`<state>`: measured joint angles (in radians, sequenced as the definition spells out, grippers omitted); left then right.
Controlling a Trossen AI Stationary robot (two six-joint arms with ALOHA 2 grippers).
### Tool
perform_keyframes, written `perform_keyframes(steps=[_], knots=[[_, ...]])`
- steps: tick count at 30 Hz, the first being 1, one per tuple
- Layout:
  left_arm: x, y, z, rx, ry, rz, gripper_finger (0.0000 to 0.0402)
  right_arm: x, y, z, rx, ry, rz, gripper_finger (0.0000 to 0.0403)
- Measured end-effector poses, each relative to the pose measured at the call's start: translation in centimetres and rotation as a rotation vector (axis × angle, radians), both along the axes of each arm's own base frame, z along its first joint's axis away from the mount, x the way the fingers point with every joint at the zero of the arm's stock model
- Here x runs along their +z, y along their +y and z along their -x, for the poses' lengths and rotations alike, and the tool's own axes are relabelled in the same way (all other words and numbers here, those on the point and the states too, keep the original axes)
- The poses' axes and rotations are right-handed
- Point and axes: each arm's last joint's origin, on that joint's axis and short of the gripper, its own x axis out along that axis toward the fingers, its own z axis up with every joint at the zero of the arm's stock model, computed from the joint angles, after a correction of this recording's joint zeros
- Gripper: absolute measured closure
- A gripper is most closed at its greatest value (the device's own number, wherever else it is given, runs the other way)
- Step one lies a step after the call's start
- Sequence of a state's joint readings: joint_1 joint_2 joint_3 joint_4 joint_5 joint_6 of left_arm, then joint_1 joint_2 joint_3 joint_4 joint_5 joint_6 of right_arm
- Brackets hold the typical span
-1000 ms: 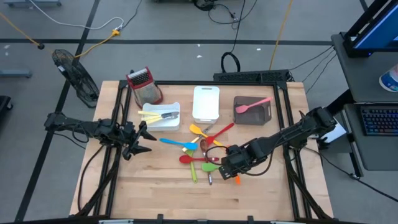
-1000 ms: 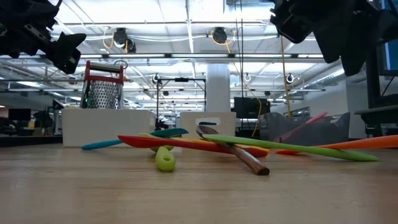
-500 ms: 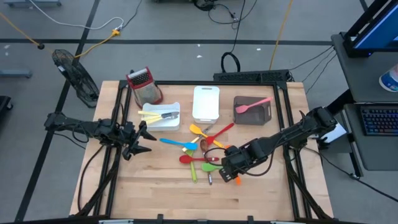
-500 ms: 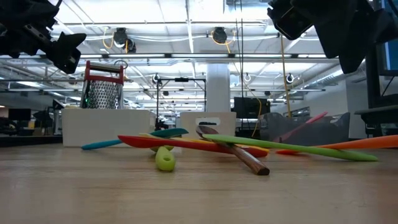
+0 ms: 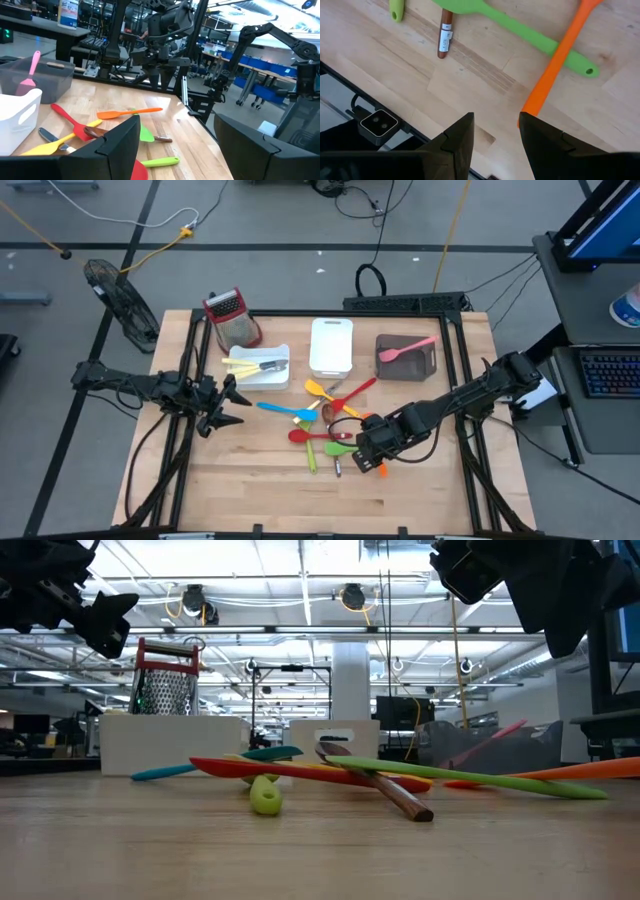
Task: Pick & Place Kitchen Items
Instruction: Put the orange spatula into the black bin
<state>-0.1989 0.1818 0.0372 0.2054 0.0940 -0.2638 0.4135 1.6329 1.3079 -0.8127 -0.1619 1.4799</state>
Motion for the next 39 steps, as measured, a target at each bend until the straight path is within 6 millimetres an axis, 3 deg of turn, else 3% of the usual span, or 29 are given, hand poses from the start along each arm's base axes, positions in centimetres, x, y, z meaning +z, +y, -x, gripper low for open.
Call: perform_keyframes(steps=[25, 39], knots=[[0.00, 0.05, -0.01, 0.017, 0.001, 0.002, 0.0144, -0.01, 0.00, 0.01, 0.012, -0.003, 0.003, 0.0250], [0.00, 0.05, -0.01, 0.017, 0.001, 0.002, 0.0144, 0.23, 0.25, -0.56, 0.193, -0.126, 0.032, 0.0250]])
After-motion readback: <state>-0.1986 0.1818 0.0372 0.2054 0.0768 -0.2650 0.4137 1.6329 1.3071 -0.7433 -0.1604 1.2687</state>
